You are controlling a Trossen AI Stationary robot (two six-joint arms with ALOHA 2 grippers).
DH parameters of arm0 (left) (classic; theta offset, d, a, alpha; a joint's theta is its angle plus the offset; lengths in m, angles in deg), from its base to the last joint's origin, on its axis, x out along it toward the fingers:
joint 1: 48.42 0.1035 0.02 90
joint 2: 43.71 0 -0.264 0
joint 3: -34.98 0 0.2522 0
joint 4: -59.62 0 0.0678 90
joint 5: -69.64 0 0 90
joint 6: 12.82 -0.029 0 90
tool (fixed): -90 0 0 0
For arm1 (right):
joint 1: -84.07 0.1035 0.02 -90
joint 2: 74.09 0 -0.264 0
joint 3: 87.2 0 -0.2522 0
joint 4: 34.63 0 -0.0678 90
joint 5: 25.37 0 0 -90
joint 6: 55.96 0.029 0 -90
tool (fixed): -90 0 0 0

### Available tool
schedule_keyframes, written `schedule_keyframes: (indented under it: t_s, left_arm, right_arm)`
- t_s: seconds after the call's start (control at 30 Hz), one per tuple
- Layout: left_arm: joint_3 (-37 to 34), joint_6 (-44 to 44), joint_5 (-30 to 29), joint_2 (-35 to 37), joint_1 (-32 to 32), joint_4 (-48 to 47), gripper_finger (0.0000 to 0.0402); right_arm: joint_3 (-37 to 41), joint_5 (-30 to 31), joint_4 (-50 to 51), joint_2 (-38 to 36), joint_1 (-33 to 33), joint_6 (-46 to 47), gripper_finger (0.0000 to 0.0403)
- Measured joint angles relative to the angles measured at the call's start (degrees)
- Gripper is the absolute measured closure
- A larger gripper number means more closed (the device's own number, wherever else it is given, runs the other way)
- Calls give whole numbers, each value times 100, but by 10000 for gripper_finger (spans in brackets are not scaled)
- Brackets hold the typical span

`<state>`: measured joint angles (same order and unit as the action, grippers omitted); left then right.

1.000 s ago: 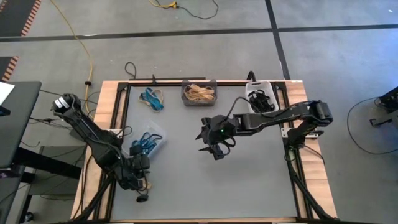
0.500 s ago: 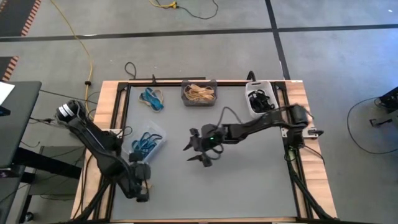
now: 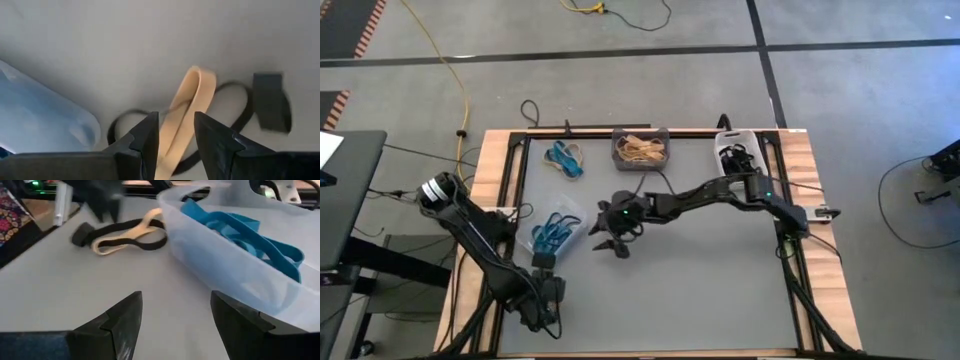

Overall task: Sort rubber bands into baskets
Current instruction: Put the brown rubber band into the black bin

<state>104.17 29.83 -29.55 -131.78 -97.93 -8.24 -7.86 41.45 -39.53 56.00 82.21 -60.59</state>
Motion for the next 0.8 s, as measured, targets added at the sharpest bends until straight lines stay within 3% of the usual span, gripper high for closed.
schedule_keyframes:
  t_s: [0.1, 0.57, 0.8]
  left_arm:
    - [125, -1, -181, 3, -91, 37, 288]
    - [135, -118, -18, -11, -298, 91, 288]
    - [132, -375, -200, -11, -298, 185, 288]
  right_arm:
    - [-397, -29, 178, 341, -99, 29, 138]
    - [-2083, -103, 522, 1362, -340, 180, 138]
    - [-2365, -150, 924, 1550, -300, 84, 138]
